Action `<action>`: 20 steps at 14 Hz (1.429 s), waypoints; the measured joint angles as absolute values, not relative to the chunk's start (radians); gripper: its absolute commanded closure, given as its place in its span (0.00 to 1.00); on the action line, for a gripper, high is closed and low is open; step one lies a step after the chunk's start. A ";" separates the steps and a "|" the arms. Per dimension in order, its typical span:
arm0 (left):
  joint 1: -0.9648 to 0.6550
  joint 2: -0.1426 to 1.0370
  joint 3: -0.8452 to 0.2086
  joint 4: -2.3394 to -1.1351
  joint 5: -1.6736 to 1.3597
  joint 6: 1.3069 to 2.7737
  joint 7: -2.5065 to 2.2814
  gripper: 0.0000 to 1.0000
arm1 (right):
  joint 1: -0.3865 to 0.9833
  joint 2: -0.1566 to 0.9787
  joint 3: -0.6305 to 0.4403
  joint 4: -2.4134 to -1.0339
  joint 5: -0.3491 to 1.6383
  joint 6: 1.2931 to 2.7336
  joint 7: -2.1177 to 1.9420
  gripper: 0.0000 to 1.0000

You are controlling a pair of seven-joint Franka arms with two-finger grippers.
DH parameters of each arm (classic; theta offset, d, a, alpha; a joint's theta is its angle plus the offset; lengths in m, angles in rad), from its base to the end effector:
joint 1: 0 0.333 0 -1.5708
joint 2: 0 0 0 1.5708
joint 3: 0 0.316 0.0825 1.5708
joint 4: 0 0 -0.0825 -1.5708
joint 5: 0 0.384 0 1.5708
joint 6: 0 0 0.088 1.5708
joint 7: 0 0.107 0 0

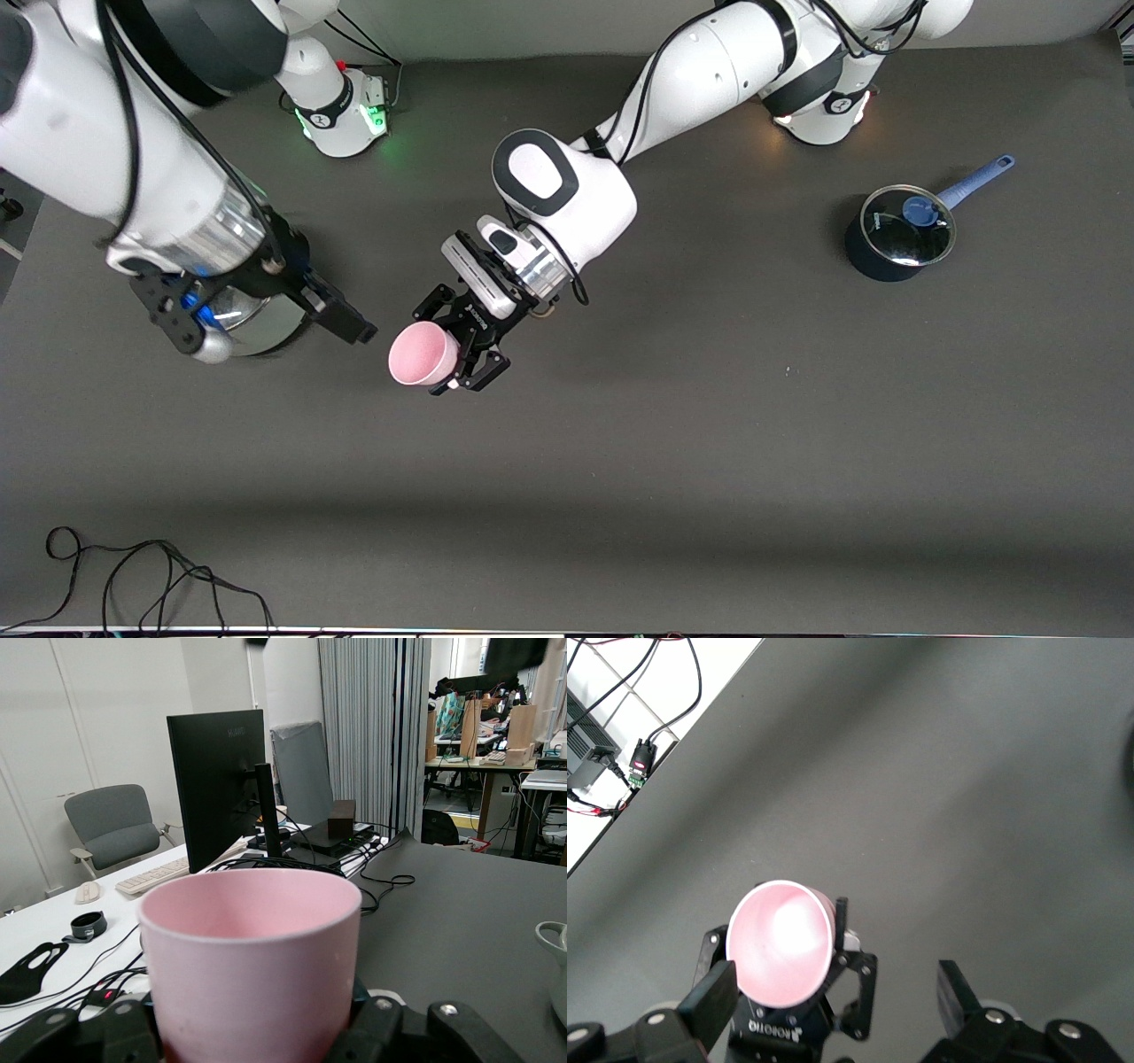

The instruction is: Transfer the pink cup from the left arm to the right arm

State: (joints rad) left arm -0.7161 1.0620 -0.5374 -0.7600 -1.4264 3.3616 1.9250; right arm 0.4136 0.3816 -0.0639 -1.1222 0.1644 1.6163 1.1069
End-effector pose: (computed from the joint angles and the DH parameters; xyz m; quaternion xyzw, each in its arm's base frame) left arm 0.5513 -0.5837 0.3862 0.6992 -0.3543 0.5723 0.2410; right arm 0.6212 0.2547 0.6085 -0.9268 0.3645 0.0049 0.0899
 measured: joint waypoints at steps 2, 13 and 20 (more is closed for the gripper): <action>-0.716 1.062 -0.537 -0.760 -1.426 3.362 1.925 1.00 | 0.414 0.408 -0.059 -1.122 0.194 1.636 1.107 0.01; -0.716 1.062 -0.537 -0.759 -1.426 3.362 1.924 1.00 | 0.403 0.447 -0.061 -1.168 0.283 1.644 1.106 0.01; -0.717 1.061 -0.537 -0.758 -1.426 3.362 1.924 1.00 | 0.404 0.448 -0.062 -1.190 0.285 1.655 1.106 0.25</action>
